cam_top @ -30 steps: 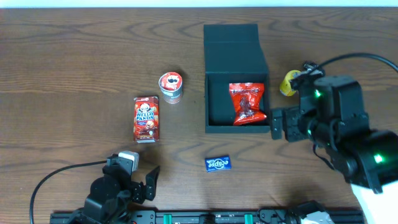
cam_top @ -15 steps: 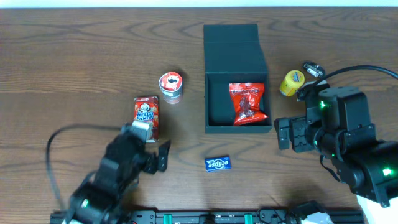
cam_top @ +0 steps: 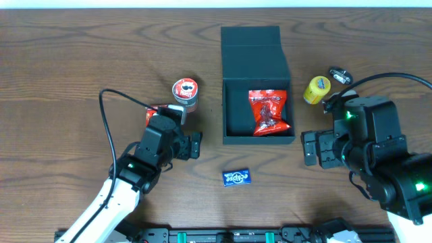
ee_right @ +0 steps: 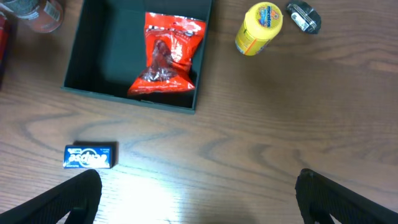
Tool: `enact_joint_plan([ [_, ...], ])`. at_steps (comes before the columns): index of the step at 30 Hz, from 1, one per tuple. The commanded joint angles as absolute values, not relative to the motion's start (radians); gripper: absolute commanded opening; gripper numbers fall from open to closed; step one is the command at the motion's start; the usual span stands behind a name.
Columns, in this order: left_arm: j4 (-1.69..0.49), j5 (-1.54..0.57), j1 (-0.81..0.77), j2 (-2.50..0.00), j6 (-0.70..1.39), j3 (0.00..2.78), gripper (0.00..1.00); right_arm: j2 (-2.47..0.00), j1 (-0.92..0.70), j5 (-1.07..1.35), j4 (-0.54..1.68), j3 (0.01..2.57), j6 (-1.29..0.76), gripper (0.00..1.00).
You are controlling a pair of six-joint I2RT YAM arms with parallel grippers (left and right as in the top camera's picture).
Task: Pack container
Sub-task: 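Reach the left gripper to the red Pringles can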
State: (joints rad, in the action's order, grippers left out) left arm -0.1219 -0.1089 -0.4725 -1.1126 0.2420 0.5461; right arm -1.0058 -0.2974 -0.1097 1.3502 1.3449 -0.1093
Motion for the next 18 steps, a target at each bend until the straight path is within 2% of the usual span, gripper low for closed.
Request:
enact_joint_plan([
  [1, -0.070, -0.057, -0.472, -1.132, 0.216, 0.563, 0.95, -1.002, -0.302, -0.127, 1.354, 1.346, -0.096, 0.99],
  [6, -0.064, 0.087, -0.472, -1.188, 0.197, 0.596, 0.96, -1.002, -0.302, -0.127, 1.353, 1.346, -0.096, 0.99],
  [18, 0.179, 0.079, -0.471, -1.438, 0.189, 0.630, 0.95, -1.002, -0.302, -0.127, 1.343, 1.346, -0.096, 0.99],
])
